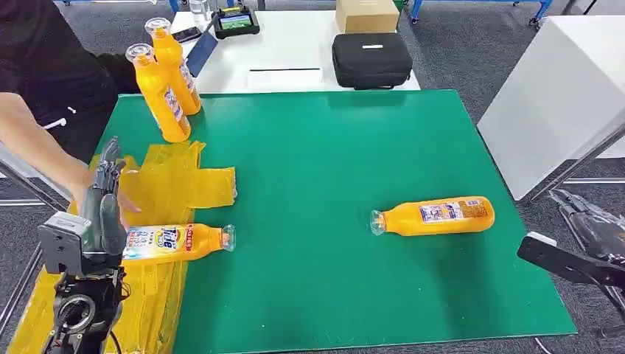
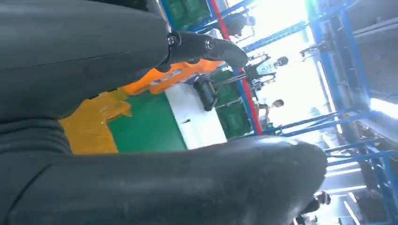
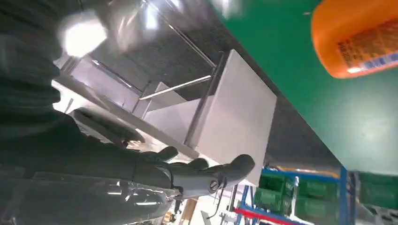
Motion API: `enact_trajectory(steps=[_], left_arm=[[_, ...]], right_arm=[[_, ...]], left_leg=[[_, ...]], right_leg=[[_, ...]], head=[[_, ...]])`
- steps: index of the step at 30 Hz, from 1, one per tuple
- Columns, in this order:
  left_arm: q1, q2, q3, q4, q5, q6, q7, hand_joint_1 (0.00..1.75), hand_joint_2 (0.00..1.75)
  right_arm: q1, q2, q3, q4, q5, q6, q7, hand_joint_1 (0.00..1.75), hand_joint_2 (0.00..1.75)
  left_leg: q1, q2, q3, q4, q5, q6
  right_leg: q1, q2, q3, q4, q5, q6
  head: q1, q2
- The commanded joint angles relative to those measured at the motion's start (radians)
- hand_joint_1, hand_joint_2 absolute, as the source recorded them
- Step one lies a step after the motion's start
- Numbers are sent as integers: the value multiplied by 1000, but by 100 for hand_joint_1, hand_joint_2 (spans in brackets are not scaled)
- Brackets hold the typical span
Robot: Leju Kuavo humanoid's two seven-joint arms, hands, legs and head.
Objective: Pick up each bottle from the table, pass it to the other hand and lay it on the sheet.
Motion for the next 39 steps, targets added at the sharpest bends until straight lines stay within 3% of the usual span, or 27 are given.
enact_trajectory(steps=[1,10,25,39], left_arm=[[-44,-16,-61,13,7,8,-1,0,0],[-46,-12,-64,13,14,9,-3,0,0],[-113,-26,-130,28,41,19,13,0,0],[-125,-18,-140,37,67,26,2,0,0]], right_arm=[[-182,-1,185,224,28,15,-7,0,175],[-188,-8,199,230,28,15,-8,0,175],[-500,51,543,500,43,5,-66,0,175],[-594,116,693,629,36,-36,-76,0,175]], left_leg=[[1,3,5,-1,-1,-2],[1,1,3,-1,-1,-2],[1,6,5,-1,-1,-2],[1,3,5,-1,0,-2]], right_leg=[[1,4,5,-3,0,-2],[1,2,3,-2,0,-2],[1,6,5,-2,1,-1],[1,4,5,-2,1,-1]], head=[[0,0],[0,0],[0,0],[0,0]])
